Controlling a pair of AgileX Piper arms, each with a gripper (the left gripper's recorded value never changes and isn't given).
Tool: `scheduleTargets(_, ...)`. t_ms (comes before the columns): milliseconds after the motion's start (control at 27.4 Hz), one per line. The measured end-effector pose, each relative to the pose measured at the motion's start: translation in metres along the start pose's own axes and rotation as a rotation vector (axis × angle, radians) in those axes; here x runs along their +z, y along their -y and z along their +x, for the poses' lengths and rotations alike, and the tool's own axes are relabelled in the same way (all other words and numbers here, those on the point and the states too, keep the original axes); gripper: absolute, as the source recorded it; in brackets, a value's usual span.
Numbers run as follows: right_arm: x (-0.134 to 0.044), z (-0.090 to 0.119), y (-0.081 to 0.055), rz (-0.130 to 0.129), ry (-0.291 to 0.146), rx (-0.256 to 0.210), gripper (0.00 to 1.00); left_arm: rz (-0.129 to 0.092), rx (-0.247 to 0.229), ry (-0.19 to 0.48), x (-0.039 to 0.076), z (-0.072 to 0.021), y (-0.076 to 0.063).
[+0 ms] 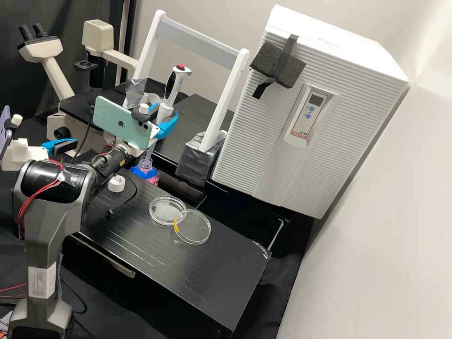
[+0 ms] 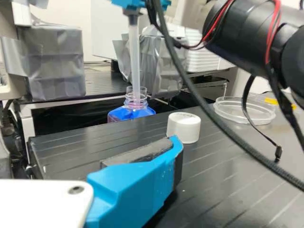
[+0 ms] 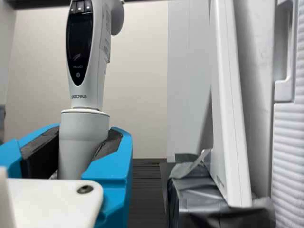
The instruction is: Use the pipette
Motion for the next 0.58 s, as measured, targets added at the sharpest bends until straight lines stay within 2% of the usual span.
scheduleTargets(219,0.0054,-0.0047,0.0032,-0.009,0.014,-0.018,0.00,-0.003,0.003,-0.004,-0.0004,-0.0006,0.0001)
scheduleTargets(438,0.0073,-0.0098,0.0072,0.014,0.020,-0.039,0.00,-0.009,-0.018,-0.008,-0.0005,-0.0017,0.0059)
scheduleTargets(584,0.0063,-0.0108,0.0090,0.014,0.018,-0.045,0.00,-0.009,-0.017,-0.010,-0.0010,-0.0018,0.0057)
